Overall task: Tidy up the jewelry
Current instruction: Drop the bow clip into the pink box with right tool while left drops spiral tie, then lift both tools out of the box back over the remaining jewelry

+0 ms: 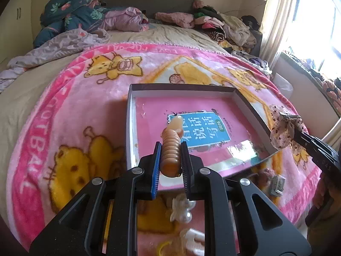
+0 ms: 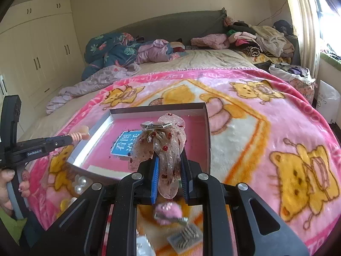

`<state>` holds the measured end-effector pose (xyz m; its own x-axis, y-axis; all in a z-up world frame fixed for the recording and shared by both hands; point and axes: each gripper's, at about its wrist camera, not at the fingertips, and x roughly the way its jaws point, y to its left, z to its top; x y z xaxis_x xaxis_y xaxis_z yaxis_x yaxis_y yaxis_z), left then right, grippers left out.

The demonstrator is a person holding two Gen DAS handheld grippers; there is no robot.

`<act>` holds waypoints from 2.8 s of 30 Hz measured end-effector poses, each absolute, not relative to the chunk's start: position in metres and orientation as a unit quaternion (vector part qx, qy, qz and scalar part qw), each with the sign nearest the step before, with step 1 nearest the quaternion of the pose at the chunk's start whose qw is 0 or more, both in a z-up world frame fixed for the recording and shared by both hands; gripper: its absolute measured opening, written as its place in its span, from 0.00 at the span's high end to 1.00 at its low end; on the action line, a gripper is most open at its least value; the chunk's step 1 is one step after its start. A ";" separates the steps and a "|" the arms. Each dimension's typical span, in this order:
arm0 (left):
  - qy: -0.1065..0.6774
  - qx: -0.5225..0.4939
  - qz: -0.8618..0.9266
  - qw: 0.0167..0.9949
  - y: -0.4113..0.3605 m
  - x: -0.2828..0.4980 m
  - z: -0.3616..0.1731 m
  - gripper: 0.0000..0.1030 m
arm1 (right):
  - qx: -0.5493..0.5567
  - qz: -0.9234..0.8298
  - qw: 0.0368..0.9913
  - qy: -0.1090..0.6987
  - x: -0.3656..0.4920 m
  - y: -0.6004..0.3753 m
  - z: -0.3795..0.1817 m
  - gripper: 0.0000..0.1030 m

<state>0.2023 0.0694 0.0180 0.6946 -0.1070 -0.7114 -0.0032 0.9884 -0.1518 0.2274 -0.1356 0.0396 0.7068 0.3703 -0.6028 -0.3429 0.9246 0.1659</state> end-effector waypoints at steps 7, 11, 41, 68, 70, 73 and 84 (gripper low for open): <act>0.401 -0.067 -0.026 0.913 0.065 0.224 0.000 0.89 | 0.024 0.200 0.917 0.346 0.254 -0.124 0.027 0.83; 0.410 -0.063 -0.023 0.910 0.062 0.232 -0.010 0.89 | 0.026 0.202 0.914 0.352 0.266 -0.119 0.020 0.83; 0.392 -0.061 -0.005 0.918 0.063 0.204 0.001 0.50 | 0.034 0.168 0.910 0.377 0.265 -0.137 0.000 0.46; 0.346 -0.069 0.001 0.936 0.063 0.131 0.042 0.23 | 0.019 0.177 0.933 0.313 0.182 -0.160 0.062 0.23; 0.345 -0.067 0.002 0.936 0.062 0.126 0.042 0.23 | 0.014 0.180 0.933 0.312 0.176 -0.159 0.064 0.23; 0.344 -0.068 0.002 0.936 0.062 0.117 0.041 0.23 | 0.009 0.184 0.932 0.313 0.169 -0.157 0.065 0.22; 0.350 -0.073 0.016 0.934 0.072 0.091 0.034 0.17 | -0.006 0.201 0.923 0.328 0.143 -0.150 0.055 0.21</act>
